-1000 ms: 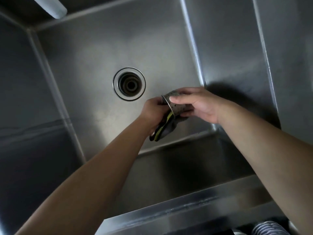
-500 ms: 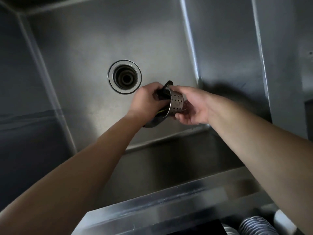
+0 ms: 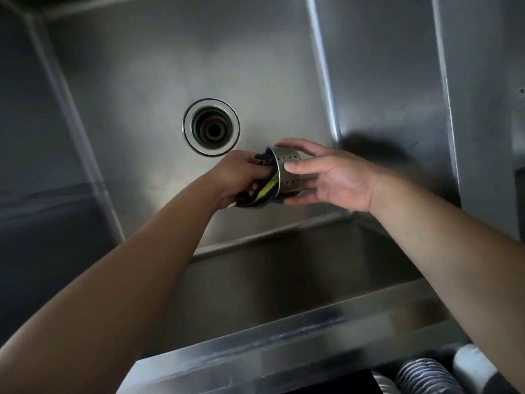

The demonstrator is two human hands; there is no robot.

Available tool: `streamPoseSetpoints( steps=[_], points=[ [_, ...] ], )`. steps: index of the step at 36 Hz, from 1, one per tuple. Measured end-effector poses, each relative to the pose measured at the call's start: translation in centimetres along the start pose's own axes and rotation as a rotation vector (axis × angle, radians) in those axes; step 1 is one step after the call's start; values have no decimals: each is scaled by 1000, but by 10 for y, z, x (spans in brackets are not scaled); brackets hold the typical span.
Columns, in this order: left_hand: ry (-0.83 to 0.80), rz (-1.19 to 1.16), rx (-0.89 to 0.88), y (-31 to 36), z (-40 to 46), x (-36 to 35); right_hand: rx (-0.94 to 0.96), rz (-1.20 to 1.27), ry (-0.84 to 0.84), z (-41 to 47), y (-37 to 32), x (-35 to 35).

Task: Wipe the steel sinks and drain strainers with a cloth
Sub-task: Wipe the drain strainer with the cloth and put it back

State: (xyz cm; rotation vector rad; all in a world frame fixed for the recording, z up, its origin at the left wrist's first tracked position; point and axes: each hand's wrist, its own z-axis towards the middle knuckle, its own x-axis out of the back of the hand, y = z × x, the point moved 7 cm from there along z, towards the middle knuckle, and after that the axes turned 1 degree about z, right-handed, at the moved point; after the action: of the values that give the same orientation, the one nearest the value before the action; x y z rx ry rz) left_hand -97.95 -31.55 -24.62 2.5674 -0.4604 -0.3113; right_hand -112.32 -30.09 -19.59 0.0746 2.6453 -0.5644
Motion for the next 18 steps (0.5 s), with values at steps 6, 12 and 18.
streamPoseSetpoints(
  steps=[6, 12, 18],
  points=[
    [153, -1, -125, 10, -1, 7, 71, 55, 126, 10, -4, 2],
    [203, -44, -171, 12, -3, 7, 32, 122, 203, 10, 2, 0],
    [238, 80, -292, 19, 1, 17, -130, 334, 270, 5, 14, 3]
  ],
)
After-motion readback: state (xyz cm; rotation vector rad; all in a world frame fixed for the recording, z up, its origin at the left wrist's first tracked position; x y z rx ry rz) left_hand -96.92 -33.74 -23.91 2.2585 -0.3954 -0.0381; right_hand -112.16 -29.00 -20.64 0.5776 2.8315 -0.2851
